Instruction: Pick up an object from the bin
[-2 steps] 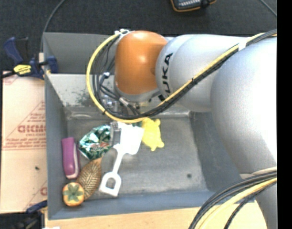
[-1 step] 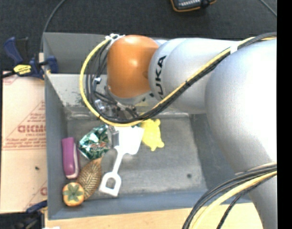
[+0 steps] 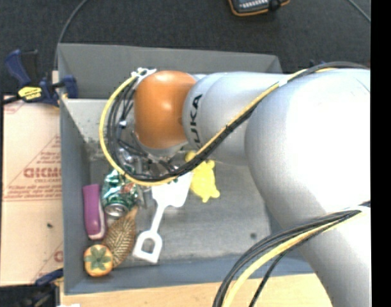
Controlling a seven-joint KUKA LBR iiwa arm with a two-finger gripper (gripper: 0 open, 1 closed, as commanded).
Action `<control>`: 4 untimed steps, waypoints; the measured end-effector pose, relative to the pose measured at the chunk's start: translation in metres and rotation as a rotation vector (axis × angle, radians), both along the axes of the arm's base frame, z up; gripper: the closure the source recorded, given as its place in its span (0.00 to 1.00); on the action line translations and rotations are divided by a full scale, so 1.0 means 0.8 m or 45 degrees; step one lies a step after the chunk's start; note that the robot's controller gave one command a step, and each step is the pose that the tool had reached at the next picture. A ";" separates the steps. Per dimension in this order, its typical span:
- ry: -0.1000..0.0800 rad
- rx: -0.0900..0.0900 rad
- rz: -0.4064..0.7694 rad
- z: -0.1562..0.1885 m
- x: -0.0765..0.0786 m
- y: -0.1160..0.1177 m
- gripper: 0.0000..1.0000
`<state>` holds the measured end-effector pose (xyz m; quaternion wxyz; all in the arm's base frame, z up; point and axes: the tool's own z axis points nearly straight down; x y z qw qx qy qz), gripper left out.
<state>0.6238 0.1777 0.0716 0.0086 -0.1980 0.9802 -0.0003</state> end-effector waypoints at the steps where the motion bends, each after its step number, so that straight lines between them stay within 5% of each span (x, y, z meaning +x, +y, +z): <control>1: -0.013 0.001 0.125 0.001 0.005 0.000 1.00; 2: -0.015 0.002 0.160 0.001 0.007 -0.001 1.00; 4: -0.011 0.000 0.156 0.081 0.005 -0.001 1.00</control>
Offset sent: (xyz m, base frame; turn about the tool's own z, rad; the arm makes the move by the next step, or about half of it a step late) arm 0.0000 0.0000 0.0000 0.0000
